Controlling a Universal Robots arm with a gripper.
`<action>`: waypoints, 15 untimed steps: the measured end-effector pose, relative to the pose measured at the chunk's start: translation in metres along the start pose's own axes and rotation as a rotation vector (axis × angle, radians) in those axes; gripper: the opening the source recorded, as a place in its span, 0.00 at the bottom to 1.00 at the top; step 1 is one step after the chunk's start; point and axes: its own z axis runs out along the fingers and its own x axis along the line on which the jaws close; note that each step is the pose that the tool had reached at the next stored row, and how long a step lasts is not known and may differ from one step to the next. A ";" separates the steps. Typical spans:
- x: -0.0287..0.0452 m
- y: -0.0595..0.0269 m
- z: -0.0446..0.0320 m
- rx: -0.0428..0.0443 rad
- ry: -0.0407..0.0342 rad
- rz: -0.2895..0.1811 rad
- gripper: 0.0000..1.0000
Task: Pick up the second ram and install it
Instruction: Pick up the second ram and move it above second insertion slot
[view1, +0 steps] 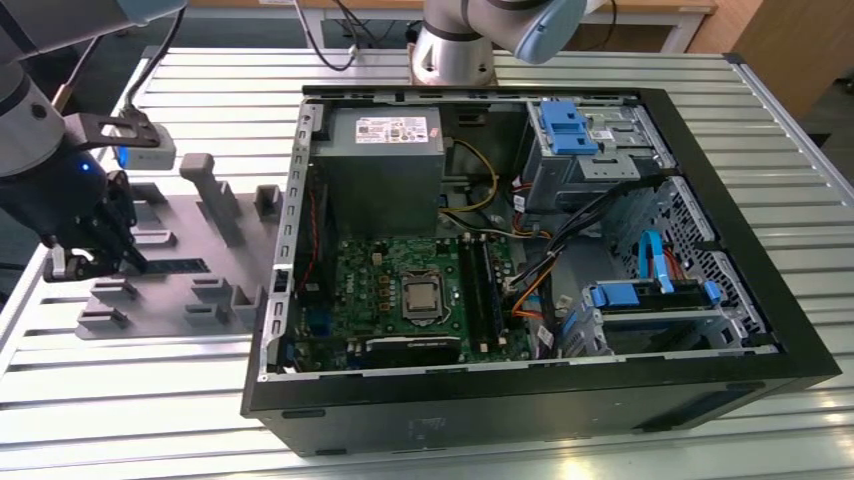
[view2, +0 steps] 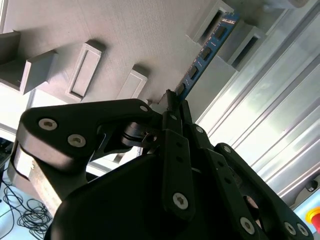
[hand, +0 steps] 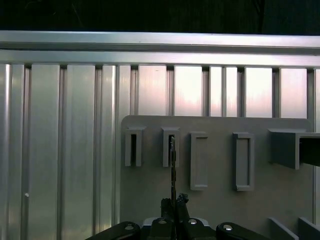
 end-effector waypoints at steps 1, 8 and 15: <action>0.0000 0.0000 -0.0002 0.0001 0.0000 0.000 0.14; 0.0000 0.0000 -0.0016 0.0000 0.0000 0.000 0.14; -0.0001 0.0000 -0.0031 0.0000 0.0000 0.000 0.14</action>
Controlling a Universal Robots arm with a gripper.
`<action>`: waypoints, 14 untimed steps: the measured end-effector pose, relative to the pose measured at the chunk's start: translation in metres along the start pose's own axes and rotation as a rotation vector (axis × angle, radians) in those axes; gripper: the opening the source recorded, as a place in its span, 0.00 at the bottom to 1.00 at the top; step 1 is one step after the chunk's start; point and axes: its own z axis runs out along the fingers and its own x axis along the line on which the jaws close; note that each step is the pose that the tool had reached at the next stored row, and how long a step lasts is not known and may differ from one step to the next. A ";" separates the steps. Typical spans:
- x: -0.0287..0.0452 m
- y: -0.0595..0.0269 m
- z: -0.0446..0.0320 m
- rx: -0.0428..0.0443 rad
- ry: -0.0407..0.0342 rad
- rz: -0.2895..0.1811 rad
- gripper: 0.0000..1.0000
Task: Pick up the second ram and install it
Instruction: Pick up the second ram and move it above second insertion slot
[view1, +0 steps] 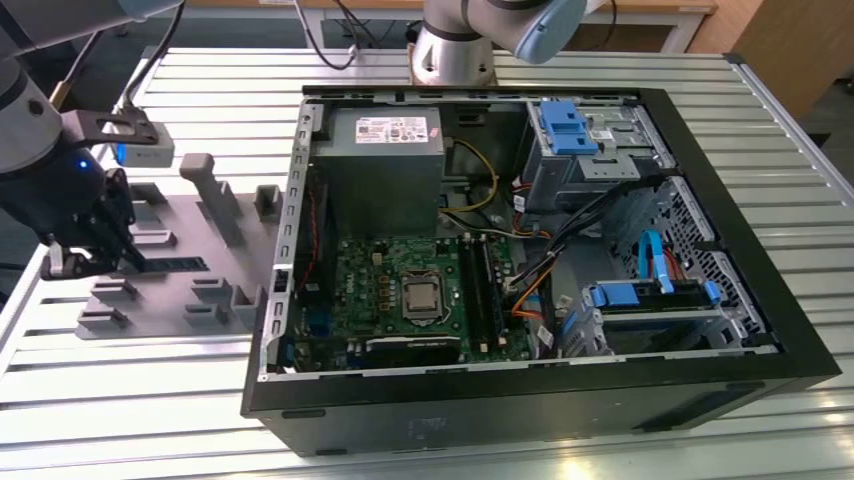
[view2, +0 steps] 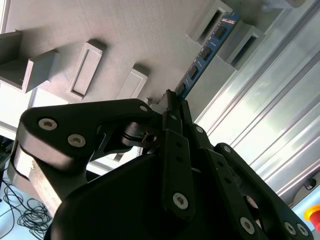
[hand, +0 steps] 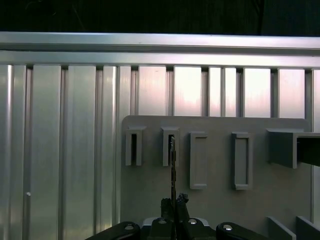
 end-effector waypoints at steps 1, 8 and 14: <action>0.0000 0.0000 -0.0002 0.0001 0.0000 0.000 0.14; -0.0002 0.0000 -0.0017 0.0000 0.0000 0.000 0.14; -0.0002 0.0000 -0.0029 0.0001 0.0000 0.000 0.14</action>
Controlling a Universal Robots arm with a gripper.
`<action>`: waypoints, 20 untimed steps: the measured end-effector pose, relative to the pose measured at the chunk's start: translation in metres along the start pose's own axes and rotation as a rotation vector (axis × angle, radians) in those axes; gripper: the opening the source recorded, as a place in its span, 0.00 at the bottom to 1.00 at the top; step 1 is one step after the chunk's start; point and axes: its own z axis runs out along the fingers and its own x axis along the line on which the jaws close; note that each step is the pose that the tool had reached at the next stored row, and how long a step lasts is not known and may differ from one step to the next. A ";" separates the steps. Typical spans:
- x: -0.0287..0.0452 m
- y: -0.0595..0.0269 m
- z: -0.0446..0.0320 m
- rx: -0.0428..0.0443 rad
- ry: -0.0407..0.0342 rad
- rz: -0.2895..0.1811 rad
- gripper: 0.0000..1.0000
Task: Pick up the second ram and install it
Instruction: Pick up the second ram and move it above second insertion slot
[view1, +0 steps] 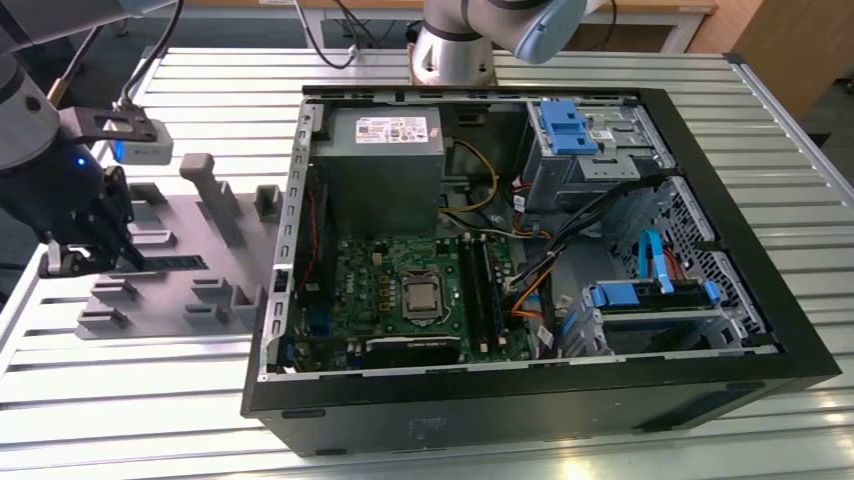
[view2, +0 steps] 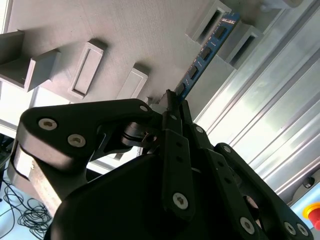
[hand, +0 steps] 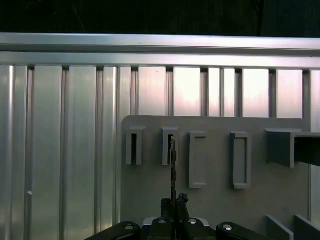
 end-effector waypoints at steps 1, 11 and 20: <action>0.0000 0.0000 -0.0002 0.0000 0.0000 0.000 0.14; -0.0001 0.0000 -0.0020 0.0001 0.0000 0.000 0.14; -0.0005 0.0000 -0.0070 0.0000 0.0000 0.000 0.14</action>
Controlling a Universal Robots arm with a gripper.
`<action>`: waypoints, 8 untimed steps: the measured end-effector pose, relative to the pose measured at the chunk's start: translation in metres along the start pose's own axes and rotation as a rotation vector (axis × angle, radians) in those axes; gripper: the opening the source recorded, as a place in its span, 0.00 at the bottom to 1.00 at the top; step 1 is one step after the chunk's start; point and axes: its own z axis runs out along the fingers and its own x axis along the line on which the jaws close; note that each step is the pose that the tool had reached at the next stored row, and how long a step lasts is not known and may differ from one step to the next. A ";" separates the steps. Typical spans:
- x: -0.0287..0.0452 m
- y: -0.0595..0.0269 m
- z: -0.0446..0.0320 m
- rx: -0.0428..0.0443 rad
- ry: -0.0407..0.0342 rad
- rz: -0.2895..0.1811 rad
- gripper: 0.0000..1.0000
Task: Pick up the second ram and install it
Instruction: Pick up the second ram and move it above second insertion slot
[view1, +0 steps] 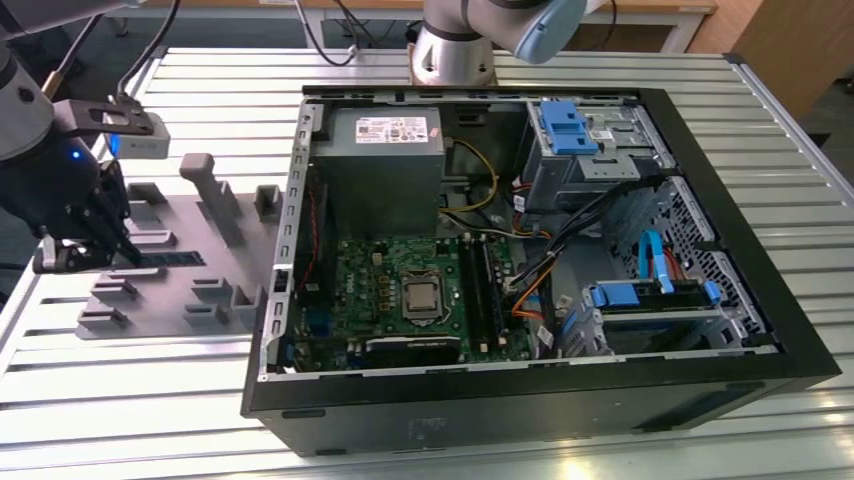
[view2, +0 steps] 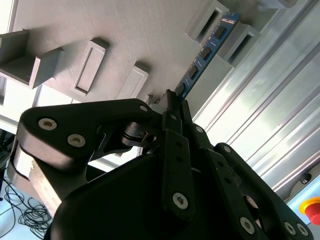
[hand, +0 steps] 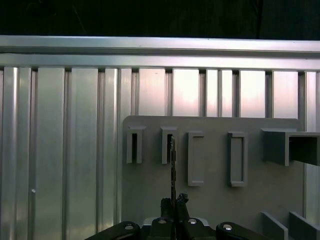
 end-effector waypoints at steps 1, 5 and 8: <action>0.0000 0.0000 -0.0003 0.0000 0.0000 0.000 0.14; -0.0001 0.0000 -0.0011 0.0000 0.0000 0.000 0.14; -0.0001 0.0000 -0.0019 -0.0001 0.0001 0.000 0.14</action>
